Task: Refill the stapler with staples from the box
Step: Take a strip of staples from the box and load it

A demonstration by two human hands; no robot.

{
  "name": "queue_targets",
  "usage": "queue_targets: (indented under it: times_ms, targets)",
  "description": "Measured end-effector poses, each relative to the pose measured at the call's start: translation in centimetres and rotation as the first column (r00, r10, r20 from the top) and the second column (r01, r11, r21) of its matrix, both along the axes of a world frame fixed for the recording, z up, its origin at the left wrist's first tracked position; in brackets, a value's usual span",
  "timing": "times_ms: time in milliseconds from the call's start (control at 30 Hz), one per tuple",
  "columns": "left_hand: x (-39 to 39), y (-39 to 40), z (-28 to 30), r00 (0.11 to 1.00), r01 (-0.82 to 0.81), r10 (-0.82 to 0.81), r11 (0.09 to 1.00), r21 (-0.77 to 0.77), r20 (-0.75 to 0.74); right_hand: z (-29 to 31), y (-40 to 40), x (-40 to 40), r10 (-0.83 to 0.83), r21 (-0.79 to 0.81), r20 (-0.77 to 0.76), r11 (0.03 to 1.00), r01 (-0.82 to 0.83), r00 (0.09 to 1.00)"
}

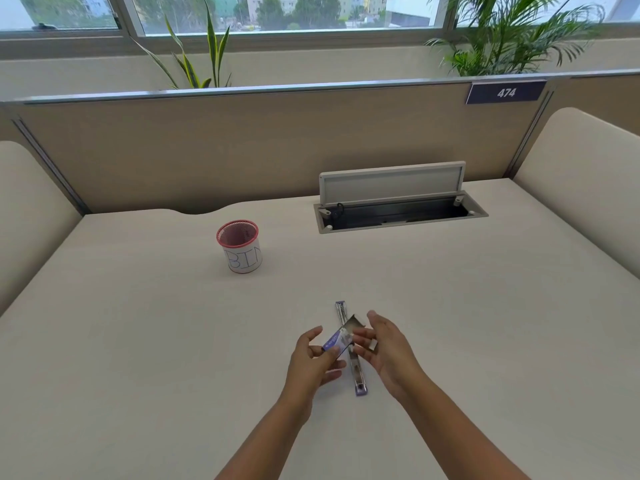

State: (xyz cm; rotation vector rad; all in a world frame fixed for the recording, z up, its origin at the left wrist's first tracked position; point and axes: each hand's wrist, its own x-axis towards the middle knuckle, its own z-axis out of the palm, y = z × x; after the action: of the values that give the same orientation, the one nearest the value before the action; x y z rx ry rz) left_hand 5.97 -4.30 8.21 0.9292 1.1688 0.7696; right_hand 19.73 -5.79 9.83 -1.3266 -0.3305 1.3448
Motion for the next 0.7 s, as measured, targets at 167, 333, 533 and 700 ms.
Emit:
queue_targets:
  times_ms: [167, 333, 533, 700]
  targets:
    - [0.18, 0.23, 0.11, 0.986, -0.094, 0.1, 0.994, -0.05, 0.132, 0.07, -0.1, 0.84, 0.138, -0.058, 0.245, 0.99, -0.128, 0.96]
    - [0.38, 0.4, 0.33, 0.974, -0.124, 0.132, 0.991, -0.053, 0.186, -0.29, -0.3, 0.96, 0.26, -0.072, 0.608, 0.959, -0.274, 0.75]
    - [0.47, 0.5, 0.09, 0.973, -0.142, 0.148, 0.989, -0.048, 0.176, -0.09, -0.17, 0.86, 0.287, -0.105, 0.717, 0.945, -0.308, 0.636]
    - [0.59, 0.56, -0.3, 0.974, -0.138, 0.146, 0.989, -0.056, 0.173, -0.72, -0.41, 0.15, 0.333, -0.138, 0.814, 0.906, -0.399, 0.475]
